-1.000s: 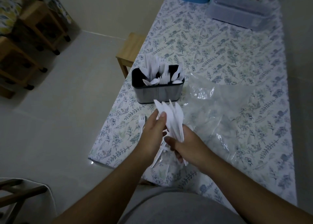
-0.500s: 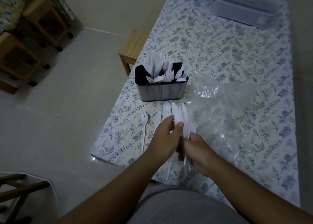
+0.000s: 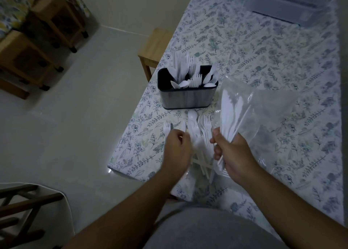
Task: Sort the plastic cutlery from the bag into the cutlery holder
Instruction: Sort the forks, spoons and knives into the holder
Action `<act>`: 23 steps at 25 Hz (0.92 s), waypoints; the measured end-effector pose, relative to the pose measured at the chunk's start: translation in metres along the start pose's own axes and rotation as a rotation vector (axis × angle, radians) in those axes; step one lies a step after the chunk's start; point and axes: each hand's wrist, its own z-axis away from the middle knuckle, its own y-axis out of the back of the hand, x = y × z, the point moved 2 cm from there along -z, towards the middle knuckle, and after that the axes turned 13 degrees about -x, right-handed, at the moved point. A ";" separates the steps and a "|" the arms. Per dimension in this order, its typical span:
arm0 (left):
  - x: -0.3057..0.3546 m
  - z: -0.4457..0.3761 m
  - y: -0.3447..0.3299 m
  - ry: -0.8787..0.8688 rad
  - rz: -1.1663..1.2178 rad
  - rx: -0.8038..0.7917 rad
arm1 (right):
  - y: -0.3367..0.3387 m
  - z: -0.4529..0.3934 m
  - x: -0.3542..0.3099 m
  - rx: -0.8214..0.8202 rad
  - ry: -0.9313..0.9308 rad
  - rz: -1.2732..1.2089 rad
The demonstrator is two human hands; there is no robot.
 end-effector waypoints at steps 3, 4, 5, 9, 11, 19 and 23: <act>-0.027 -0.028 0.031 0.019 -0.486 0.036 | 0.013 0.004 0.014 -0.022 -0.100 0.126; -0.030 -0.034 0.032 0.020 -0.613 0.015 | 0.013 0.007 0.019 -0.042 -0.125 0.144; -0.031 -0.038 0.028 0.014 -0.726 -0.001 | 0.013 0.009 0.023 -0.060 -0.146 0.148; -0.024 -0.046 0.022 -0.038 -0.909 0.003 | 0.011 0.009 0.025 -0.150 -0.173 0.105; -0.020 -0.046 0.024 -0.038 -0.915 -0.009 | 0.011 0.008 0.022 -0.194 -0.197 0.040; 0.009 -0.007 0.007 -0.099 -0.103 -0.119 | 0.004 0.008 0.012 0.010 -0.146 -0.005; 0.017 0.004 -0.010 -0.198 -0.036 -0.123 | -0.004 0.005 -0.001 -0.151 -0.116 -0.126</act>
